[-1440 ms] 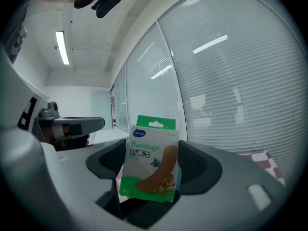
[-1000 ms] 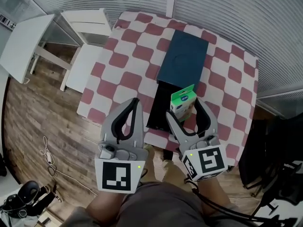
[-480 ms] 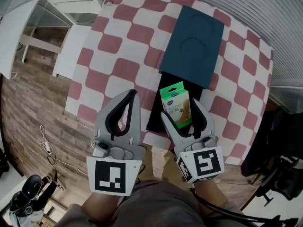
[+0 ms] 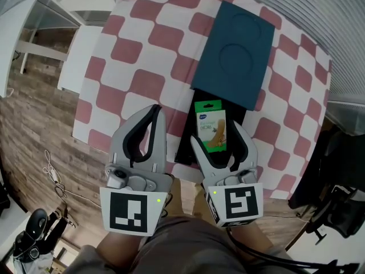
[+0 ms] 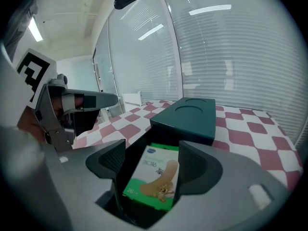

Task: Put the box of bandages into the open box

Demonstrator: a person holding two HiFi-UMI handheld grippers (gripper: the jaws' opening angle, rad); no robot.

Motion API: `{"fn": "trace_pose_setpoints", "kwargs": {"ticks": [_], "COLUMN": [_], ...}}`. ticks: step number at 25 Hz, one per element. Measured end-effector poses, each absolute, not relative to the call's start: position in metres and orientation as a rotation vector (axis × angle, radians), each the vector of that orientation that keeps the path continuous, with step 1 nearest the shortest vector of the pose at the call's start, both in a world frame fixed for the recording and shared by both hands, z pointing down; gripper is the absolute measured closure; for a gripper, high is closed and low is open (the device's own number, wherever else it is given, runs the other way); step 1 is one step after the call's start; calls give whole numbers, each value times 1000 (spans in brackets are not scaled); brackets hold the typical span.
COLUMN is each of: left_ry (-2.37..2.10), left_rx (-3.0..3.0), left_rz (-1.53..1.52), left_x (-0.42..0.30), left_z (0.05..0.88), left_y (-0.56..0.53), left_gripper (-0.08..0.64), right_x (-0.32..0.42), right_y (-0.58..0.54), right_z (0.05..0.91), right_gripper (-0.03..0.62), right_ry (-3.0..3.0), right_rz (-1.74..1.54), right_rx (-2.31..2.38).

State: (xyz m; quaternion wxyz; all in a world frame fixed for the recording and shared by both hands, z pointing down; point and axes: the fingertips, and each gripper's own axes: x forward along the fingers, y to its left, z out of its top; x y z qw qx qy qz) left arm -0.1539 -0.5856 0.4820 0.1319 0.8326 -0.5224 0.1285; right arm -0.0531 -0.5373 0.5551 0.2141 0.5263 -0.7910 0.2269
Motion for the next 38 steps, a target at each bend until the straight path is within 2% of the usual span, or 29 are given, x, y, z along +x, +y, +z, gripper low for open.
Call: {"fn": "trace_pose_setpoints", "kwargs": {"ticks": [7,13,18,22,25,38], "left_ry": [-1520,-1551,-1632,-1734,-1828,-1939], "left_rx": [2432,2508,2549,2586,2649,2719], "left_rz": [362,299,189,149,96,3], "left_x": [-150,-137,-126,-126,-123,-117], "left_z": [475,434,383,340,306,248], "left_y": [-584,-571,-555,-544,-544,-520], "left_gripper": [560,560,560,560,560,560], "right_x": [-49,-31,-18,-8,-1,1], "right_y": [-538,-537,-533,-531,-537,-528], "right_z": [549,510,439,387,353,283], "right_gripper": [227,254,337,504,559,566], "right_ry": [-2246,-2303,-2452,-2532,-2580,-2683], "right_rz": [664,646,468,331,194,-54], "right_rx": [1481,1572,1619,1688,1727,1665]}}
